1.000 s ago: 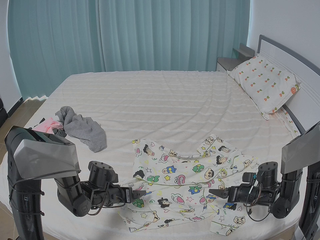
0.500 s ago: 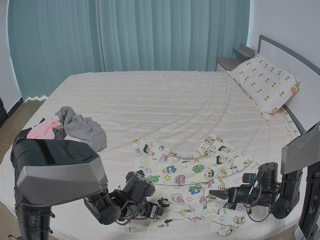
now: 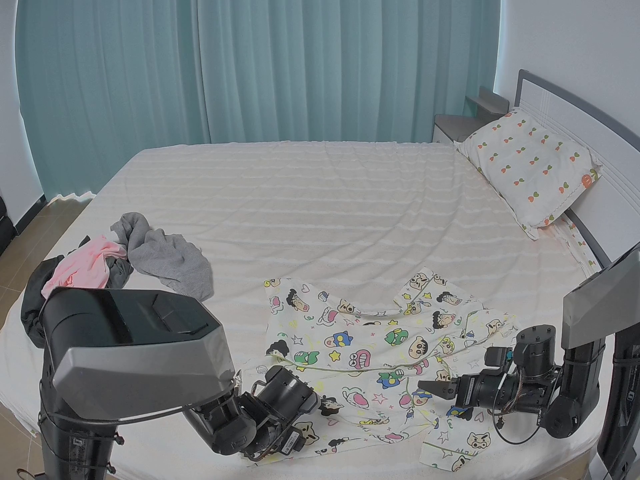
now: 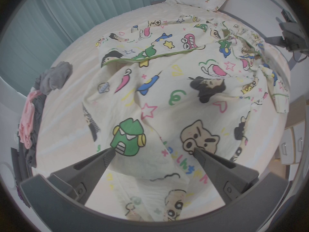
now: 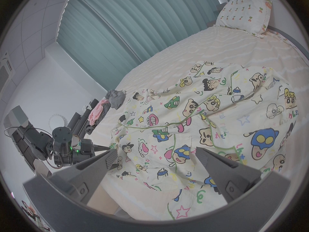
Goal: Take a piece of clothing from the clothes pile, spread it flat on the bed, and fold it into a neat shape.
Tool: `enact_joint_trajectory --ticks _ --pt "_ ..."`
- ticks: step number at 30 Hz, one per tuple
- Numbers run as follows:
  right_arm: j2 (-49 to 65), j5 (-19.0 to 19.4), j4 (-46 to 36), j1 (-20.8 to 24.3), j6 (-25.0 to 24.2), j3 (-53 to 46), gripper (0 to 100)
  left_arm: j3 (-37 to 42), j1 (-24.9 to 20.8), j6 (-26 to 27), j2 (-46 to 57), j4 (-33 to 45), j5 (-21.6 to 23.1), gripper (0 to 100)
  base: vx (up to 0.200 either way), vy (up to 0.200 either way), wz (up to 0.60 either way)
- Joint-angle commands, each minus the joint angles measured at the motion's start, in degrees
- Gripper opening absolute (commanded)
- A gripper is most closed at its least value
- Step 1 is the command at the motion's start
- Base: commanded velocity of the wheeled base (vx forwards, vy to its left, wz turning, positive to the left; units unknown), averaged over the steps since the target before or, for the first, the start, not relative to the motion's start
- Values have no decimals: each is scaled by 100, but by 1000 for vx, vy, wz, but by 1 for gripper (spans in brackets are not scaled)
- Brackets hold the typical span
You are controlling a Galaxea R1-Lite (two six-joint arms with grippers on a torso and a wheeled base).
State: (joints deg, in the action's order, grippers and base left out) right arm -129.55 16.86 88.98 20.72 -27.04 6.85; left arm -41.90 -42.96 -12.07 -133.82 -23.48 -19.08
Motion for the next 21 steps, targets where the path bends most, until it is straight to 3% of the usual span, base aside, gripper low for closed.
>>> enact_joint_trajectory --ticks 1,16,21 --pt "-9 2 67 2 -3 0 100 77 121 20 93 28 -114 100 0 0 0" --pt "-9 2 67 2 -3 -8 100 1079 1097 56 673 1 -114 100 0 0 0" --pt "-9 2 67 2 -3 -8 100 1246 1598 372 875 -43 -105 100 0 0 0"
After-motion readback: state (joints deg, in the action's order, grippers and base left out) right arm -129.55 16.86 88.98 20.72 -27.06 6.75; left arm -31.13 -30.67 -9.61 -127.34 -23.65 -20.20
